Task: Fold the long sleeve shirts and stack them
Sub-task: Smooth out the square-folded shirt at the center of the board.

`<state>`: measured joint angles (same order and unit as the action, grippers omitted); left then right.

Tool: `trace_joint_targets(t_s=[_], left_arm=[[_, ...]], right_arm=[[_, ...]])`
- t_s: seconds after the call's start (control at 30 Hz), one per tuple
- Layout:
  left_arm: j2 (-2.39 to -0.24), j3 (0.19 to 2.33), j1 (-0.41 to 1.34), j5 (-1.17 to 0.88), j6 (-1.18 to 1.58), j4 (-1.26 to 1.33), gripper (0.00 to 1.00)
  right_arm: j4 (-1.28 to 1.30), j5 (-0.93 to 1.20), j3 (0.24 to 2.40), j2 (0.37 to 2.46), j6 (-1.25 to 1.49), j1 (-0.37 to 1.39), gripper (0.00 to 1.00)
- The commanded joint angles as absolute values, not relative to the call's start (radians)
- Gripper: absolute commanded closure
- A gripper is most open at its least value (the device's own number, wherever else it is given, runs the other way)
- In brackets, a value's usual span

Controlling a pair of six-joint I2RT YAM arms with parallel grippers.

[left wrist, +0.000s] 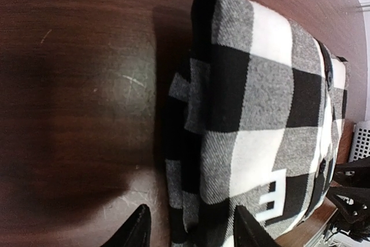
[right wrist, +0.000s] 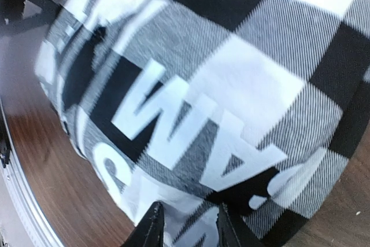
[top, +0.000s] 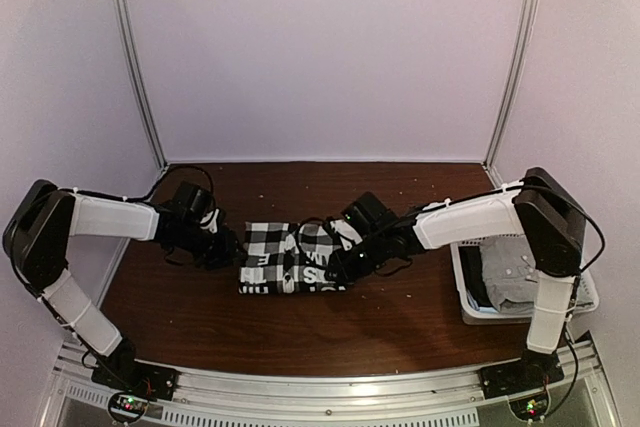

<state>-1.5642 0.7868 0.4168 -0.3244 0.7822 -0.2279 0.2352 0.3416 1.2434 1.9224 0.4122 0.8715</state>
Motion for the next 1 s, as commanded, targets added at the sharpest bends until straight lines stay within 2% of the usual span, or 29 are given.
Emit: trace_joint_targets(t_s=[0.0,0.6,0.97], left_arm=[[-1.634,0.826,0.408,-0.365,0.733,-0.163,0.5],[-1.752,0.855,0.416,-0.4,0.74,-0.149,0.62],[-1.761,0.872,0.436,-0.456,0.779,-0.138,0.71]], right_arm=[[0.171,0.352,1.149,1.902,0.455,0.876,0.67],[0.16,0.352,1.11,1.874,0.459,0.879,0.68],[0.195,0.295,1.16,1.812,0.445,0.877,0.64]])
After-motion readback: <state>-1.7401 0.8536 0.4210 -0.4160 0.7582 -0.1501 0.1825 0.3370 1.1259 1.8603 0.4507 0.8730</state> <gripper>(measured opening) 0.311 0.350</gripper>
